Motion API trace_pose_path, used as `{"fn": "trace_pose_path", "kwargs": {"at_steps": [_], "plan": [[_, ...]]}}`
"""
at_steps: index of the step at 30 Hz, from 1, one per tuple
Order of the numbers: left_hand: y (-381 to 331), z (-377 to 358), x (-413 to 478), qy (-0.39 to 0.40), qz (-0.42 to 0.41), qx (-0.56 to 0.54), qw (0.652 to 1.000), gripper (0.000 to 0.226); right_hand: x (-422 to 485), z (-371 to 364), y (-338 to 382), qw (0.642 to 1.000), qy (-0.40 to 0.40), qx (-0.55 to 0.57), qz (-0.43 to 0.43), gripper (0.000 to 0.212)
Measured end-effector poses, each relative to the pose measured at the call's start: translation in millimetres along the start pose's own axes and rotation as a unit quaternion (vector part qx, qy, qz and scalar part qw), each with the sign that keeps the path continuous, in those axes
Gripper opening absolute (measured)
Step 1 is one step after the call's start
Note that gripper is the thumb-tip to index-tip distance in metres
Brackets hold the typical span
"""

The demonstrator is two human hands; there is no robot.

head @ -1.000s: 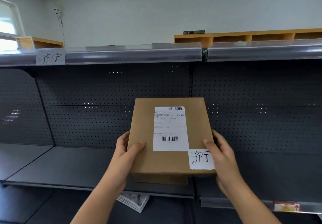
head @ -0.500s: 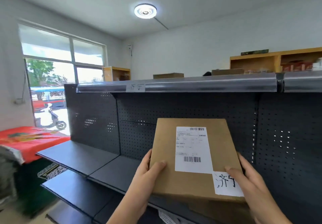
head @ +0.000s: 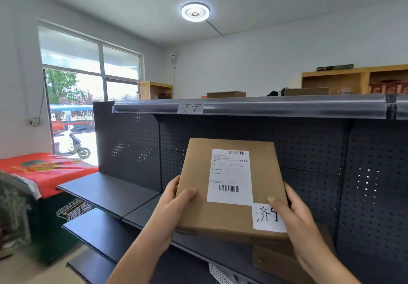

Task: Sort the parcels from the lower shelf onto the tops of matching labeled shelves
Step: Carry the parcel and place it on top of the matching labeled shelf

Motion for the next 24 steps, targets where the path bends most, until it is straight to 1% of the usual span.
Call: {"fn": "trace_pose_path", "kwargs": {"at_steps": [2,4,5,7,8,11,12,15,17,19,21,24], "plan": [[1,3,1,-0.004,0.002,-0.006,1.0,0.036,-1,-2,-2,1.0,-0.003,-0.009,0.0,0.035],[1,8,0,-0.007,0.003,-0.01,1.0,0.033,-5,-7,-2,1.0,0.009,-0.018,0.007,0.038],[2,13,-2,-0.01,0.001,-0.013,1.0,0.033,-8,-12,-1,0.999,0.023,-0.022,0.01,0.043],[1,27,-7,-0.027,-0.005,-0.017,0.999,0.032,-17,-26,7,0.997,0.064,-0.034,0.018,0.061],[1,37,-9,-0.039,-0.007,-0.017,0.999,0.03,-19,-33,10,0.995,0.086,-0.043,0.022,0.066],[-6,74,-8,-0.068,-0.008,-0.019,0.997,0.022,-20,-64,28,0.988,0.135,-0.064,0.04,0.059],[-11,88,-7,-0.074,-0.011,-0.023,0.997,0.02,-18,-76,35,0.985,0.146,-0.073,0.052,0.062],[-33,133,-5,-0.098,-0.029,-0.023,0.995,0.019,-12,-116,52,0.978,0.166,-0.085,0.098,0.083],[-48,163,-3,-0.119,-0.035,-0.026,0.992,0.016,-5,-144,62,0.973,0.178,-0.079,0.12,0.086],[-64,187,0,-0.134,-0.035,-0.021,0.99,0.01,4,-172,73,0.97,0.186,-0.07,0.136,0.086],[-80,207,8,-0.141,-0.037,-0.028,0.989,0.008,16,-194,87,0.968,0.186,-0.059,0.158,0.082],[-107,217,29,-0.127,-0.046,-0.04,0.99,0.005,41,-213,109,0.971,0.16,-0.033,0.177,0.058]]}}
Point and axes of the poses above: each hand's wrist, its own x-axis towards the middle knuckle, its own z-axis out of the back of the hand, y = z × x, the point moved 9 cm from there along x, towards the middle knuckle, and after that the axes turned 7 degrees about x, right-handed, at the moved point
